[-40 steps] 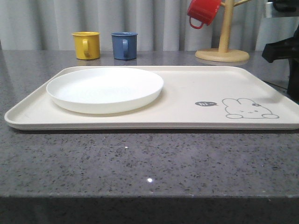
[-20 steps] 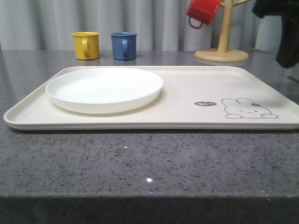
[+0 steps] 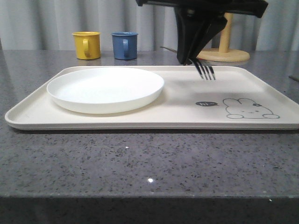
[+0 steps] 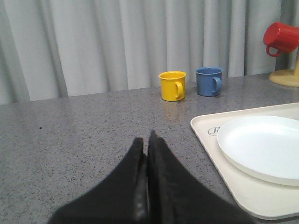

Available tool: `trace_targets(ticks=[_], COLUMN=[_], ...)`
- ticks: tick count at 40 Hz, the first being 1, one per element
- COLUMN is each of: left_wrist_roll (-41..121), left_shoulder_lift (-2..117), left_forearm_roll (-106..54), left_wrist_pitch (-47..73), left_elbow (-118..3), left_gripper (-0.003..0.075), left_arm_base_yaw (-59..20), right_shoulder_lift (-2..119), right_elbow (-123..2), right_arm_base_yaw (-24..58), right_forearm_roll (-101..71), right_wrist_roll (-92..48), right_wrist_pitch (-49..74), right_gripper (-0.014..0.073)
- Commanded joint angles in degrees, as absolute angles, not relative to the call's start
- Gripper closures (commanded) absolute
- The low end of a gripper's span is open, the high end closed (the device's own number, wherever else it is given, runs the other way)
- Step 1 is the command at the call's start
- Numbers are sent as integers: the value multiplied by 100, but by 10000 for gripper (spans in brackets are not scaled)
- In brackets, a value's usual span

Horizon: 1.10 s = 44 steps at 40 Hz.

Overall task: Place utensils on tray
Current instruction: 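Lower the fork onto the tray beside the plate and open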

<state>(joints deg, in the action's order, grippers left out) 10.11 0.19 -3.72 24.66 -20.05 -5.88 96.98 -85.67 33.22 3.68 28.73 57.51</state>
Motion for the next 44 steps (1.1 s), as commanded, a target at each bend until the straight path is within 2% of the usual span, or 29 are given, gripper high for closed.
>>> trace_targets(ticks=[1,13,25,34,44], left_wrist_roll=[971,971,971,971,971], left_shoulder_lift=[92,92,92,92,92], left_forearm_roll=[-423,-423,-423,-423,-423], left_wrist_pitch=[1983,1983,1983,1983,1983], left_elbow=[-2157,-2157,-2157,-2157,-2157], left_gripper=[738,738,738,738,738], left_arm_base_yaw=[-584,-584,-584,-584,-584], right_shoulder_lift=[9633,10100,10303,10310,10259], right_elbow=[-8816,-8816,-8816,-8816,-8816], right_arm_base_yaw=[3308,3308,3308,3308,3308], right_forearm_roll=[562,824,829,829,839], right_wrist_roll=[3263,4125,4187,4187,4187], right_wrist_pitch=[5556,5344,5352,5360,5360], right_gripper=[536,536,470,466,336])
